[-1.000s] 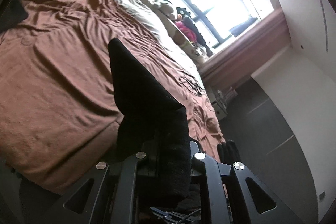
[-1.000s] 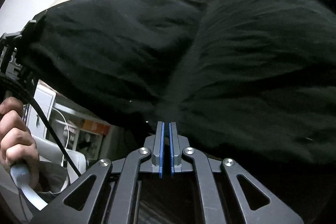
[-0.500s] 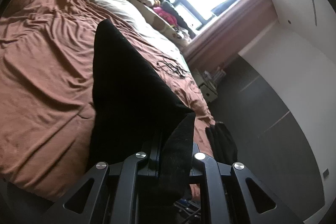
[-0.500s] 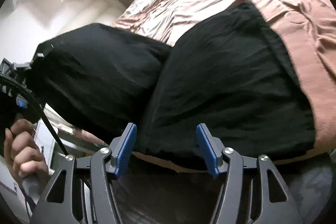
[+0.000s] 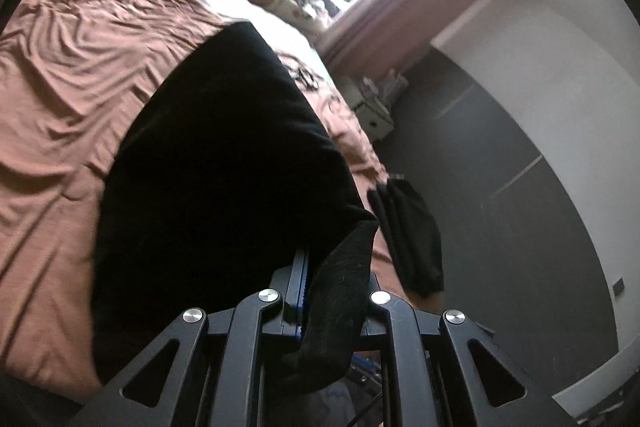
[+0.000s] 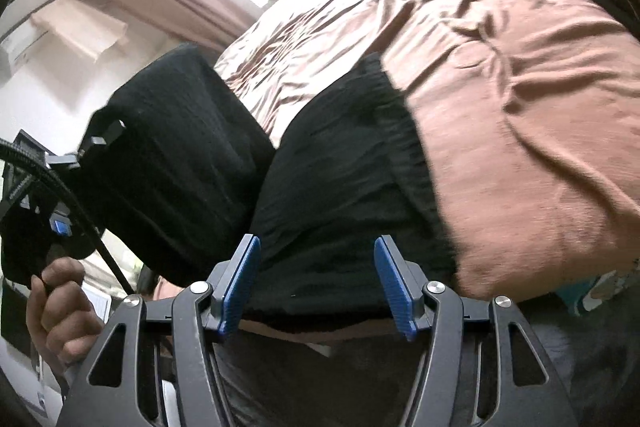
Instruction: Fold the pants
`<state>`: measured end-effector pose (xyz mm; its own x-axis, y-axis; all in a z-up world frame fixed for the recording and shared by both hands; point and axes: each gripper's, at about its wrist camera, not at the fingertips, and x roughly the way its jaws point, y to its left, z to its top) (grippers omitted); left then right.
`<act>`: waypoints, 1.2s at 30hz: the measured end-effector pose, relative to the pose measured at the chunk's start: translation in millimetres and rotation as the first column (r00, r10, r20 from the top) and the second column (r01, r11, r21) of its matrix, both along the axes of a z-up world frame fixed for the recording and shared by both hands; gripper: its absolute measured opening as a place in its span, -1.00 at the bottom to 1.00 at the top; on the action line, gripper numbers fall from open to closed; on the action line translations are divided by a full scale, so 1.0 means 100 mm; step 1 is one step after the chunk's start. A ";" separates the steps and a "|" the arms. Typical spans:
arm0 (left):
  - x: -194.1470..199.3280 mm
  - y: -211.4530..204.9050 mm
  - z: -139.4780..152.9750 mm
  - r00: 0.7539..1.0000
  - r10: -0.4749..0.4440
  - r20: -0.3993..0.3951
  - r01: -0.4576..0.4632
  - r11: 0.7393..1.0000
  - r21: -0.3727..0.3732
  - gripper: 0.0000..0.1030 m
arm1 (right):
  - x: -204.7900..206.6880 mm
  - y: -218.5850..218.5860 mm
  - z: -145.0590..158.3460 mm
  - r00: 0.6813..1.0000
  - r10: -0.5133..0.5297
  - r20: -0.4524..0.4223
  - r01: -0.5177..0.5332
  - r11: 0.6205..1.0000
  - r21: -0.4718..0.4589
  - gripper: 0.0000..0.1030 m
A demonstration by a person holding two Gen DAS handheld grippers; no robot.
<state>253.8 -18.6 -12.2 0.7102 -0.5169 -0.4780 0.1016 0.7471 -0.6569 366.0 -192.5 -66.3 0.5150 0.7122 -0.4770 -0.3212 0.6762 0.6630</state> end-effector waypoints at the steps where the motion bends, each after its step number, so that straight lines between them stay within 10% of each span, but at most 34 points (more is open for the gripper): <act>1: 0.05 -0.08 -0.04 1.000 -0.016 -0.009 0.016 1.000 0.002 -0.72 | -0.02 -0.06 -0.01 1.000 -0.011 -0.002 0.011 1.000 0.002 0.12; 10: 0.46 -0.64 -0.59 0.975 -0.138 -0.173 0.143 0.990 0.013 -0.69 | -0.13 -0.50 -0.15 0.994 -0.088 -0.061 0.090 0.996 0.024 0.12; 17: 0.37 -0.63 -0.58 0.967 -0.205 -0.154 0.198 0.978 -0.062 -0.18 | -0.02 -0.56 -0.16 0.995 -0.088 -0.056 0.091 0.993 0.071 0.12; 36: 0.04 0.19 -0.75 0.980 0.002 -0.198 0.004 1.000 0.028 -0.09 | 0.22 -0.24 -0.21 1.000 0.016 -0.004 -0.016 0.995 0.103 0.05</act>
